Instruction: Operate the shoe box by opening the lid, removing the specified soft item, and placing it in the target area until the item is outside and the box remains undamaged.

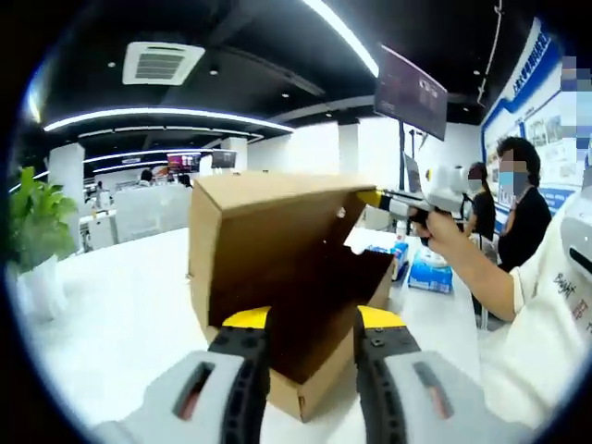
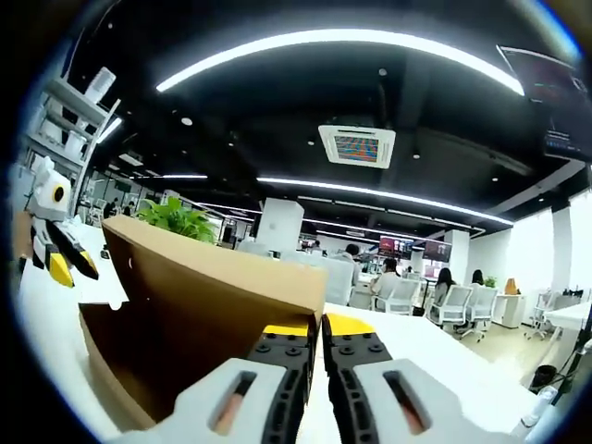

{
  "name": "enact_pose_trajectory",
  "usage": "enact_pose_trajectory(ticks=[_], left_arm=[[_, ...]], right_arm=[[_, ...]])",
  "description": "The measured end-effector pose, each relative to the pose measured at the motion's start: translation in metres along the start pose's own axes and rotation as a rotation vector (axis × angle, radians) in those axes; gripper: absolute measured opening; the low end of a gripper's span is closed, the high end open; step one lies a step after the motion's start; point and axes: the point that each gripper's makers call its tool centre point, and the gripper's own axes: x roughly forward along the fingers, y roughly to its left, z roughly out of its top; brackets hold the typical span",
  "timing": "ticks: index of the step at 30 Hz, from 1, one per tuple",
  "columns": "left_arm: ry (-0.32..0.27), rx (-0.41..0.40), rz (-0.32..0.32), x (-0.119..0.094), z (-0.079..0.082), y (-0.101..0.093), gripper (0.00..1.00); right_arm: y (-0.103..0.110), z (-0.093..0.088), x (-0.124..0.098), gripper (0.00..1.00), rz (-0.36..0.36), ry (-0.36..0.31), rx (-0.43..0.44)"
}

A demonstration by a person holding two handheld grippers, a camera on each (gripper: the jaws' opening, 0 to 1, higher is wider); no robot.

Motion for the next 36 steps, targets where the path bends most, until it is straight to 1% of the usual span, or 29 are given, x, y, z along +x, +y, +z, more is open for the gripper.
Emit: enact_pose_trajectory(ticks=[1, 2, 3, 4, 5, 6, 9, 12, 16, 18, 20, 21, 22, 23, 25, 26, 27, 29, 30, 31, 33, 35, 36], left_arm=[[-0.005, 0.02, 0.019, -0.007, 0.0, 0.006, 0.37], [-0.032, 0.026, 0.041, -0.011, 0.005, 0.013, 0.4], [-0.068, -0.003, 0.061, -0.016, 0.012, 0.02, 0.4], [-0.102, -0.039, 0.056, -0.02, 0.019, 0.021, 0.4], [-0.124, -0.052, 0.04, -0.022, 0.023, 0.019, 0.41], [-0.158, -0.065, 0.005, -0.027, 0.03, 0.015, 0.41], [-0.131, -0.045, -0.009, -0.028, 0.028, 0.012, 0.42], [-0.084, 0.002, 0.041, -0.025, 0.025, 0.019, 0.42], [-0.098, 0.013, 0.001, -0.022, 0.028, 0.006, 0.44], [-0.127, -0.019, -0.006, -0.022, 0.032, 0.002, 0.45], [-0.138, -0.06, 0.003, -0.022, 0.035, 0.001, 0.44], [-0.145, -0.064, 0.019, -0.022, 0.038, 0.002, 0.44], [-0.159, -0.053, 0.034, -0.023, 0.043, 0.001, 0.44], [-0.172, -0.04, 0.033, -0.024, 0.047, -0.002, 0.44], [-0.199, -0.056, 0.022, -0.026, 0.057, -0.007, 0.44], [-0.198, -0.055, 0.017, -0.026, 0.058, -0.009, 0.44], [-0.186, -0.037, 0.022, -0.026, 0.056, -0.01, 0.44], [-0.145, 0.048, 0.124, -0.028, 0.049, 0.003, 0.39], [-0.133, 0.057, 0.137, -0.028, 0.047, 0.004, 0.39], [-0.125, 0.043, 0.13, -0.027, 0.044, 0.003, 0.39], [-0.138, 0.012, 0.119, -0.026, 0.044, 0.004, 0.4], [-0.148, -0.015, 0.095, -0.024, 0.043, 0.004, 0.41], [-0.151, -0.026, 0.038, -0.022, 0.042, -0.004, 0.43]], right_arm=[[0.0, 0.0, -0.001, 0.02, 0.005, 0.003, 0.002], [0.0, -0.001, -0.001, 0.02, 0.006, 0.004, 0.003], [0.001, -0.001, -0.001, 0.02, 0.01, 0.009, -0.005], [0.001, -0.002, -0.001, 0.02, 0.011, 0.017, -0.018], [0.002, -0.002, -0.002, 0.02, 0.013, 0.02, -0.026], [0.004, -0.003, -0.002, 0.02, 0.021, 0.023, -0.026], [0.006, -0.004, -0.003, 0.03, 0.038, 0.036, -0.028], [0.007, -0.006, -0.004, 0.03, 0.046, 0.043, -0.034], [0.008, -0.007, -0.005, 0.03, 0.051, 0.049, -0.039], [0.008, -0.007, -0.007, 0.03, 0.057, 0.049, -0.036], [0.009, -0.009, -0.008, 0.03, 0.061, 0.054, -0.042], [0.01, -0.01, -0.009, 0.03, 0.062, 0.056, -0.046], [0.01, -0.01, -0.01, 0.03, 0.064, 0.059, -0.052], [0.01, -0.011, -0.011, 0.03, 0.068, 0.065, -0.055], [0.01, -0.012, -0.012, 0.03, 0.074, 0.069, -0.057], [0.011, -0.013, -0.013, 0.03, 0.077, 0.071, -0.061], [0.011, -0.013, -0.014, 0.03, 0.077, 0.07, -0.059], [0.011, -0.014, -0.014, 0.03, 0.079, 0.067, -0.05], [0.011, -0.015, -0.014, 0.03, 0.079, 0.068, -0.05], [0.012, -0.015, -0.014, 0.03, 0.081, 0.069, -0.046], [0.012, -0.016, -0.015, 0.03, 0.081, 0.066, -0.047], [0.012, -0.017, -0.016, 0.04, 0.082, 0.067, -0.047], [0.013, -0.018, -0.017, 0.04, 0.084, 0.067, -0.048]])
